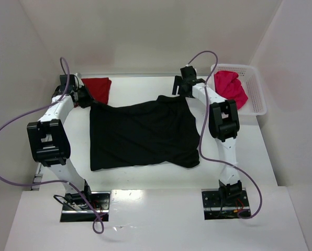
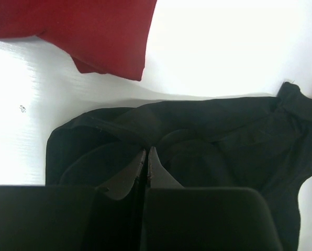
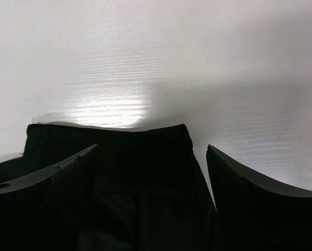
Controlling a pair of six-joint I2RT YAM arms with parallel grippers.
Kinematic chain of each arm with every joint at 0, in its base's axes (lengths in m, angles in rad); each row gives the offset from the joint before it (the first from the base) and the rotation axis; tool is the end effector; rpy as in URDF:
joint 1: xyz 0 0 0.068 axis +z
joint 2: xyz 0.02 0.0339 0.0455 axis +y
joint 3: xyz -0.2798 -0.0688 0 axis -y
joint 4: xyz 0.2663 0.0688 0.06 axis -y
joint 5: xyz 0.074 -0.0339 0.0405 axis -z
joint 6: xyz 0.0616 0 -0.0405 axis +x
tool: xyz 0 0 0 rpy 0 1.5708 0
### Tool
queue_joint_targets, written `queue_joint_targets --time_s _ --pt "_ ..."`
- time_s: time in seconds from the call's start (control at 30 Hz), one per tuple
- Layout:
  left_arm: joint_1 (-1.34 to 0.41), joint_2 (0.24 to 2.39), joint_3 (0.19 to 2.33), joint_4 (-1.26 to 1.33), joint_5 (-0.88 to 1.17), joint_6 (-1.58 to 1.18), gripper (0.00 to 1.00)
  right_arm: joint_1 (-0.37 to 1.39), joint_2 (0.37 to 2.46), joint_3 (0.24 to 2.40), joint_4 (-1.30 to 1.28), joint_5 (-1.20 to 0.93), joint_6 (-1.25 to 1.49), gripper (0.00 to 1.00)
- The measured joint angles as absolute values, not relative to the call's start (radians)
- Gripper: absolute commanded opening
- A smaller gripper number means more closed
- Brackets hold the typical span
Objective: Fold and stack the t-shirts
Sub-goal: Flatten out the tshirt
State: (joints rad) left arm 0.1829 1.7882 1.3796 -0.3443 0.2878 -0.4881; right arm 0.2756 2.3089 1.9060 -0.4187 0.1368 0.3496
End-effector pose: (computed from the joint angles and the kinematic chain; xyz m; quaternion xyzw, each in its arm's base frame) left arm 0.4414 0.0639 0.2450 -0.2451 0.8762 -0.1899 0.3690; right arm 0.5496 0.1467 0.1724 0.0593 0.9269 0.0517 0.3669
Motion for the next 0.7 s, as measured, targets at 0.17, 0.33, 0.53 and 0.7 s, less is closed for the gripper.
queue_joint_targets --time_s 0.17,0.33,0.53,0.7 --pt "0.187 1.790 1.381 -0.346 0.293 -0.470 0.00 0.276 2.322 1.926 -0.435 0.152 0.344 0.69" --pt "0.193 1.796 1.382 -0.348 0.296 -0.466 0.00 0.276 2.329 1.926 -0.435 0.149 0.343 0.59" --pt "0.202 1.799 1.382 -0.360 0.306 -0.445 0.00 0.276 2.362 1.953 -0.450 0.146 0.345 0.48" --pt "0.209 1.800 1.383 -0.364 0.311 -0.444 0.00 0.276 2.376 1.953 -0.463 0.147 0.345 0.15"
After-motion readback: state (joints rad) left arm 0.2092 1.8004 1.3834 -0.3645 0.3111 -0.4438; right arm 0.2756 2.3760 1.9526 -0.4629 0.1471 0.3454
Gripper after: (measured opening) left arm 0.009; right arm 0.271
